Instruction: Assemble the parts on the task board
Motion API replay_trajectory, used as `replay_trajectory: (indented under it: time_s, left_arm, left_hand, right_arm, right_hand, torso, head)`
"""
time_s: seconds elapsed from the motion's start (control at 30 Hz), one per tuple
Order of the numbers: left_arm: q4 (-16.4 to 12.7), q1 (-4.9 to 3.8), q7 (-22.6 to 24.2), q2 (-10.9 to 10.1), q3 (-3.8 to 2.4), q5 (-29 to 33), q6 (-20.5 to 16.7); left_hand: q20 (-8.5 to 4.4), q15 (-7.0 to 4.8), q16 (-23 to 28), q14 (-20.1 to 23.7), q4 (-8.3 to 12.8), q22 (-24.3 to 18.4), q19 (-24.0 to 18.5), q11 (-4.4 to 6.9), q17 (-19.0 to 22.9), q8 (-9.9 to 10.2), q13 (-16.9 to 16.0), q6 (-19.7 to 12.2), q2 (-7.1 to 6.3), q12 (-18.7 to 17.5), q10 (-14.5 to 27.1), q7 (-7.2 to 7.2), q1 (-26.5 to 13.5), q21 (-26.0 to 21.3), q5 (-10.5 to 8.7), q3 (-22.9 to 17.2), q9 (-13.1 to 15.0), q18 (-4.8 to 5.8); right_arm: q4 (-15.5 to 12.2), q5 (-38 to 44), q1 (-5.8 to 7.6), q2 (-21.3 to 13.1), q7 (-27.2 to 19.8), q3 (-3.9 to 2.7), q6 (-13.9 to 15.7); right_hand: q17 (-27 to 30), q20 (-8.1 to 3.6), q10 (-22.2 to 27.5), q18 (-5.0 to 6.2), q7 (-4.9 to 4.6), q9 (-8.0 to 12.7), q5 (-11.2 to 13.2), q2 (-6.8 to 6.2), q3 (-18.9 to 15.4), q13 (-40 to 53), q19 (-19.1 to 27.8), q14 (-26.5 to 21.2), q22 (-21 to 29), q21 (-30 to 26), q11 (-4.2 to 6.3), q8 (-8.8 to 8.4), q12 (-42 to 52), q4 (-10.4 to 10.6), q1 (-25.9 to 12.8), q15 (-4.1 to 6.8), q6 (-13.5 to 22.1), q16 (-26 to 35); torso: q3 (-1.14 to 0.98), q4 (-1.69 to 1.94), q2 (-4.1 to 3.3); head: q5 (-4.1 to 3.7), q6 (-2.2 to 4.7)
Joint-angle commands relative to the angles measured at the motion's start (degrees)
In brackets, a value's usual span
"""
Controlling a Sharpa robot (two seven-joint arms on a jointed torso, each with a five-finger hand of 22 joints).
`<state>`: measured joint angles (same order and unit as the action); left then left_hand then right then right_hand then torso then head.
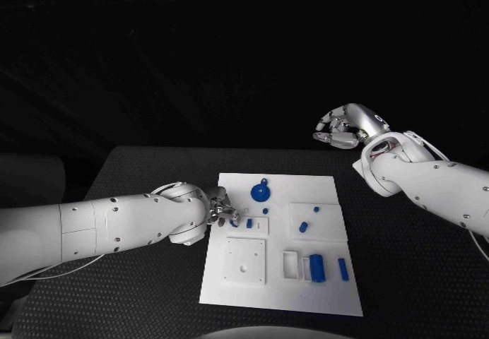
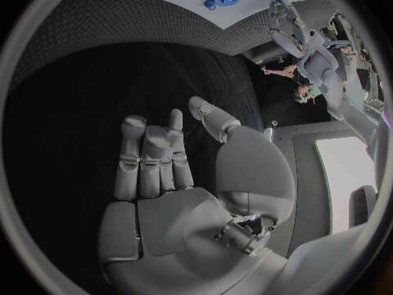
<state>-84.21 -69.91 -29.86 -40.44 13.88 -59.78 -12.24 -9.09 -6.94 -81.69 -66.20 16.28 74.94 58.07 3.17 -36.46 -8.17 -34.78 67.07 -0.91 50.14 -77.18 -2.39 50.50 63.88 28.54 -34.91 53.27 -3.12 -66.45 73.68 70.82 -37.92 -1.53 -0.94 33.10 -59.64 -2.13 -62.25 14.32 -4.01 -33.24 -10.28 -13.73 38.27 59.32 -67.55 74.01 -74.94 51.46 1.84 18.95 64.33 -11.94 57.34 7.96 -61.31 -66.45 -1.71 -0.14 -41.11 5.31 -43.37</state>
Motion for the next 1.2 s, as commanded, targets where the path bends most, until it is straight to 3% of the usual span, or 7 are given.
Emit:
replay_trajectory:
  time_s: [0.03,0.57,0.83,1.2]
  left_arm:
    - [0.0,0.07,0.0,0.1,-0.02,-0.7,0.9]
    - [0.4,0.07,-0.2,0.6,-0.02,-1.1,2.2]
    - [1.1,0.58,0.0,1.5,-0.03,-0.8,3.7]
    - [1.1,0.62,0.6,1.6,-0.03,-0.7,5.7]
  left_hand:
    - [-6.49,-5.46,-0.3,-4.9,-0.1,0.5,0.1,3.44,-0.1,-11.5,-0.1,3.3,0.50,0.3,-4.0,2.93,0.1,0.4,0.13,-0.2,0.0,-1.44]
    - [-6.47,-5.44,-0.4,-4.9,-0.1,0.5,0.1,3.42,-0.1,-11.6,-0.2,3.3,0.51,0.3,-3.9,2.92,0.0,0.4,0.07,-0.3,-0.1,-1.45]
    - [-6.38,-5.28,-0.4,-4.8,-0.7,0.6,-0.1,3.29,-0.4,-12.3,-0.5,3.4,0.65,0.8,-3.9,2.89,-0.6,0.4,-2.07,-0.1,-0.7,-1.45]
    - [-6.25,-4.98,-0.8,-4.8,-1.9,0.8,-0.3,3.11,-0.8,-13.0,-1.0,3.8,1.40,1.5,-3.9,2.95,-1.8,0.5,-2.75,0.0,-1.6,-1.39]
  right_arm:
    - [0.0,0.1,-0.05,0.0,-0.3,0.00,-0.6]
    - [0.0,0.0,-0.16,0.1,-0.3,0.00,-0.7]
    - [-0.2,0.0,-0.19,0.1,-0.2,0.01,-0.9]
    - [-0.2,0.0,-0.28,0.1,-0.2,0.02,-1.0]
  right_hand:
    - [0.0,0.00,0.4,0.68,-0.37,-0.1,-0.4,-0.26,-0.5,0.1,0.5,-0.4,-0.8,-0.3,0.06,-0.31,-0.3,0.0,0.1,-0.01,0.0,0.4]
    - [0.0,0.01,0.4,0.68,-0.38,-0.1,-0.5,-0.26,-0.5,0.1,0.4,-0.4,-0.8,-0.3,0.06,-0.34,-0.3,0.1,0.0,-0.02,0.0,0.4]
    - [0.0,0.03,0.4,0.68,-0.38,-0.1,-0.5,-0.29,-0.6,0.1,0.4,-0.4,-0.8,-0.3,0.05,-0.36,-0.3,0.1,-0.1,-0.02,0.0,0.4]
    - [0.0,0.04,0.4,0.68,-0.39,-0.2,-0.6,-0.28,-0.7,0.1,0.5,-0.4,-0.8,-0.4,0.05,-0.38,-0.3,0.2,-0.2,-0.02,0.0,0.4]
  torso:
    - [0.02,0.01,0.03]
    - [0.01,0.00,0.00]
    - [0.01,-0.04,-0.01]
    - [0.00,-0.01,0.02]
  head:
    - [-0.01,-0.01]
    - [-0.04,-0.04]
    - [-0.11,-0.10]
    - [-0.13,-0.33]
